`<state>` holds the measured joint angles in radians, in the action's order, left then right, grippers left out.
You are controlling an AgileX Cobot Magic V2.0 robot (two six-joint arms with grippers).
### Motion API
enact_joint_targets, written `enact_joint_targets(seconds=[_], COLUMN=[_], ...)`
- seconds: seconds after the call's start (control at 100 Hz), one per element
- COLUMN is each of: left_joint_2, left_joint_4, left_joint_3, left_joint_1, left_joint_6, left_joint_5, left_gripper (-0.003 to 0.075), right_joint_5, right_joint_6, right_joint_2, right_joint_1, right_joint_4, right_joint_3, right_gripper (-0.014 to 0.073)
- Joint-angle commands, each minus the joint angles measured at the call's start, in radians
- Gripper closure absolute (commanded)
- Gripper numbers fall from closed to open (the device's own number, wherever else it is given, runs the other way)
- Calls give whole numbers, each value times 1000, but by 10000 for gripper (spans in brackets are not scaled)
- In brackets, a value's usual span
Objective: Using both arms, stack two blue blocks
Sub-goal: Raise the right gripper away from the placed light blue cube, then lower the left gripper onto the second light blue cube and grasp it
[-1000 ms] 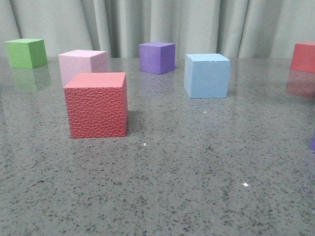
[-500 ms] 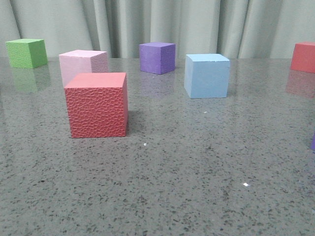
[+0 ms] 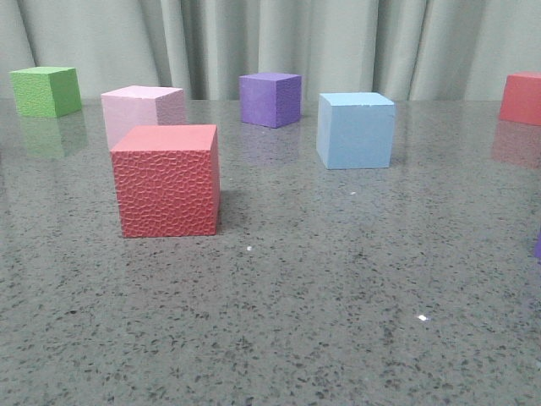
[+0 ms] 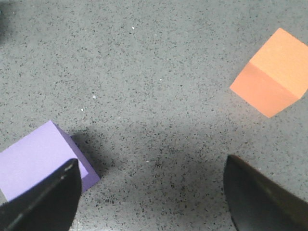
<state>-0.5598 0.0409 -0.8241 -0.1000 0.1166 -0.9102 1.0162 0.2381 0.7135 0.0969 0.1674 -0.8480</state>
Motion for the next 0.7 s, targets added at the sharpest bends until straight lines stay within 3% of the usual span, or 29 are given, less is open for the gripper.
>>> enact_joint_targets(seconds=[0.0, 0.33, 0.69], left_joint_2=[-11, -67, -391], left_joint_4=[-8, -15, 3], left_joint_3=[-32, -43, -258], left_joint_1=[4, 4, 4], left_joint_6=[-2, 44, 70], left_joint_5=[71, 172, 181], left_gripper=[282, 277, 267], right_joint_5=[-54, -61, -62], right_joint_6=[-10, -10, -10], right_joint_2=[-4, -4, -4], right_joint_1=[-6, -6, -6], right_joint_4=[10, -2, -5], right_joint_3=[-23, -23, -23], right_gripper=[-6, -6, -6])
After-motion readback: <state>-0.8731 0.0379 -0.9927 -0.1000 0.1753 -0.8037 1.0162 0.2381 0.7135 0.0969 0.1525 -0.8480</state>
